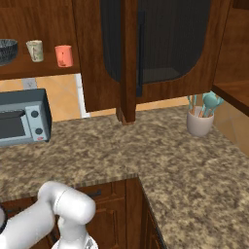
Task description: Gather all objects into one cabinet and sort the glasses and bowls to opposite sides.
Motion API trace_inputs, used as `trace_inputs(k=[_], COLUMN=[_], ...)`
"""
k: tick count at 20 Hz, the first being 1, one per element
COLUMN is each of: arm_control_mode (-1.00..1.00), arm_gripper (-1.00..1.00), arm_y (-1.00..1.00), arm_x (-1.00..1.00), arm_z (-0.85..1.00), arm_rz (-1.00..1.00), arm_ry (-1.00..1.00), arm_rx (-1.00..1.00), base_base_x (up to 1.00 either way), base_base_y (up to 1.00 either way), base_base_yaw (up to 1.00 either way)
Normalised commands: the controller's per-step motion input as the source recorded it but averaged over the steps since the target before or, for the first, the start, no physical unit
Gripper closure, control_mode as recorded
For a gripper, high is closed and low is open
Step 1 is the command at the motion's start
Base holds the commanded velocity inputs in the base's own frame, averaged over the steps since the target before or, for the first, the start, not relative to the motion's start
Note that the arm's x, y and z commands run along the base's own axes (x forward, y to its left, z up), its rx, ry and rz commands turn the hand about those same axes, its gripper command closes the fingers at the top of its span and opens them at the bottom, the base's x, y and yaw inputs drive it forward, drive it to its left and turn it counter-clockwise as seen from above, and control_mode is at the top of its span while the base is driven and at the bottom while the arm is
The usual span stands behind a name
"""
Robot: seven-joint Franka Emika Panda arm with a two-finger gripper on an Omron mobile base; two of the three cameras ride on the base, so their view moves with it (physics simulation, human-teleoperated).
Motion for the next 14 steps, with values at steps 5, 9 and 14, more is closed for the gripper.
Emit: trace_inputs(k=[5,9,14], arm_control_mode=[-1.0,-1.0,-1.0], arm_gripper=[1.0,1.0,1.0], arm_y=[-1.0,-0.92,-0.09], arm_x=[-0.44,-0.31,0.03], arm_z=[0.07,0.38,0.01], arm_rz=[0.04,0.0,0.0], arm_ry=[-0.13,0.01,0.01], arm_rx=[0.08,0.03,-0.08], base_base_x=[0.0,0.0,0.0], base_base_y=[0.0,0.0,0.0], base_base_yaw=[0.0,0.0,0.0])
